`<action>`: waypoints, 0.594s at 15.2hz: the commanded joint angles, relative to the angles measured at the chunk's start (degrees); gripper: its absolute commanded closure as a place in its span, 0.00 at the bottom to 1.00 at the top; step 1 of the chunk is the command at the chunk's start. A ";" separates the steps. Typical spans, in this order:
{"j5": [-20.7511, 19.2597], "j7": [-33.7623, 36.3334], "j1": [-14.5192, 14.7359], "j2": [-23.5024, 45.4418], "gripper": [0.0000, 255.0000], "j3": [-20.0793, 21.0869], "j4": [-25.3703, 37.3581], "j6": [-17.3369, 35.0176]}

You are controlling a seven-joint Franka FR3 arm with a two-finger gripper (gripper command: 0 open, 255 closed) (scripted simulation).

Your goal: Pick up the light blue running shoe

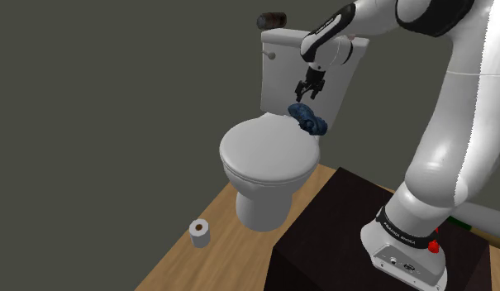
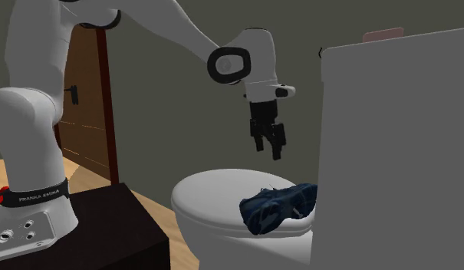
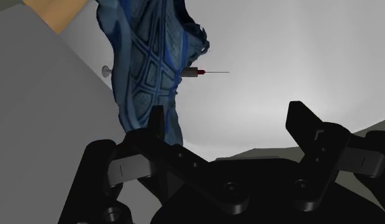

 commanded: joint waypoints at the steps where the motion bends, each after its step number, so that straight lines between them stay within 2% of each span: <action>1: 3.13 -1.94 -1.95 4.39 0.00 0.25 3.62 0.06; 7: 10.07 -5.06 -8.31 17.14 0.00 2.13 15.64 -0.89; 9: 10.32 -5.28 -8.49 17.62 0.00 2.37 15.58 -0.36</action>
